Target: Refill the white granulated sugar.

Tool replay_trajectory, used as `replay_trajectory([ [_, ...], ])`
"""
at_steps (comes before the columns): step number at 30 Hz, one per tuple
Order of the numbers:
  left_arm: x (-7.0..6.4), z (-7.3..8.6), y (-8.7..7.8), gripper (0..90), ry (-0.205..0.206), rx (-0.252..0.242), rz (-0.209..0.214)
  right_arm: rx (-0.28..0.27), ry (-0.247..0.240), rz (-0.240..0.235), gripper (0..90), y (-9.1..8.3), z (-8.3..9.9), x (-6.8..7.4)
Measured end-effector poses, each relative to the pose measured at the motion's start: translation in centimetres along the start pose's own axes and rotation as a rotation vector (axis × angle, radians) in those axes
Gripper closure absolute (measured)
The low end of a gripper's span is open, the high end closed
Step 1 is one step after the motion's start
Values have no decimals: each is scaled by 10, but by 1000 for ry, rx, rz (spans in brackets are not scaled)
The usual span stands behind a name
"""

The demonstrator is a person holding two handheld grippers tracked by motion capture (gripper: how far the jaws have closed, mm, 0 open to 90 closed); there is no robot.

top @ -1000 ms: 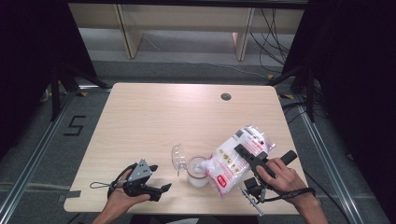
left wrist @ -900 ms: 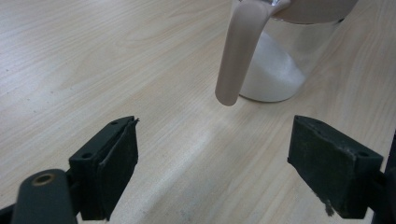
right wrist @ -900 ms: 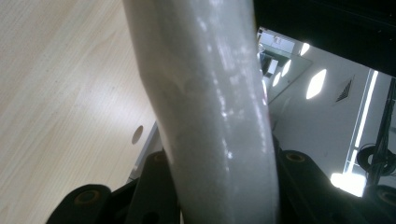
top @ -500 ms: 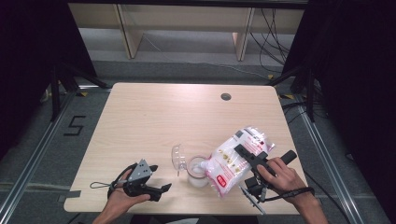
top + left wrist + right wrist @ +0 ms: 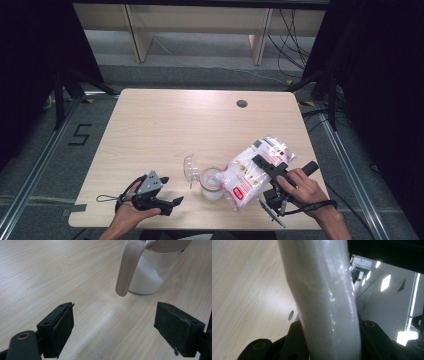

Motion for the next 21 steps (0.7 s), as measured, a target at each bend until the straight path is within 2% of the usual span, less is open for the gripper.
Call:
replay_trajectory([
  [1,0,0,0,155,-7,-1,-1,-2,26,0,713,0,1,1],
  [2,-1,0,0,155,-20,-2,-2,-9,21,6,714,0,1,1],
  [4,-1,0,0,155,-19,-3,-2,-15,39,2,713,0,3,1],
  [8,-1,0,0,155,-15,3,-2,-38,109,0,714,-1,6,2],
  [12,-1,0,1,155,-25,-14,2,-63,168,-12,715,1,8,4],
  [13,-1,0,1,155,-26,-13,2,-78,160,-8,715,2,8,3],
  [14,-1,0,1,155,-26,-13,3,-82,173,-10,715,3,9,4],
  [15,-1,0,1,155,-24,-12,2,-79,206,-28,716,3,9,7],
  [16,-1,0,1,155,-26,-14,3,-92,202,-21,716,4,10,7],
  [19,-1,0,1,155,-27,-14,3,-104,264,-40,717,5,12,12],
  [20,-1,0,1,155,-26,-14,3,-113,253,-34,717,6,13,11],
  [21,-1,0,1,155,-26,-13,2,-116,284,-46,718,6,14,14],
])
Point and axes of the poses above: each handheld gripper's, and its own axes: y roughly forward along the jaws, z roughly out of its underside, x roughly to its left, the point moved 3 cm from there along y, roughly forward along the jaws, and after that the axes turned 1 degree about -y, right-handed, at the moved point
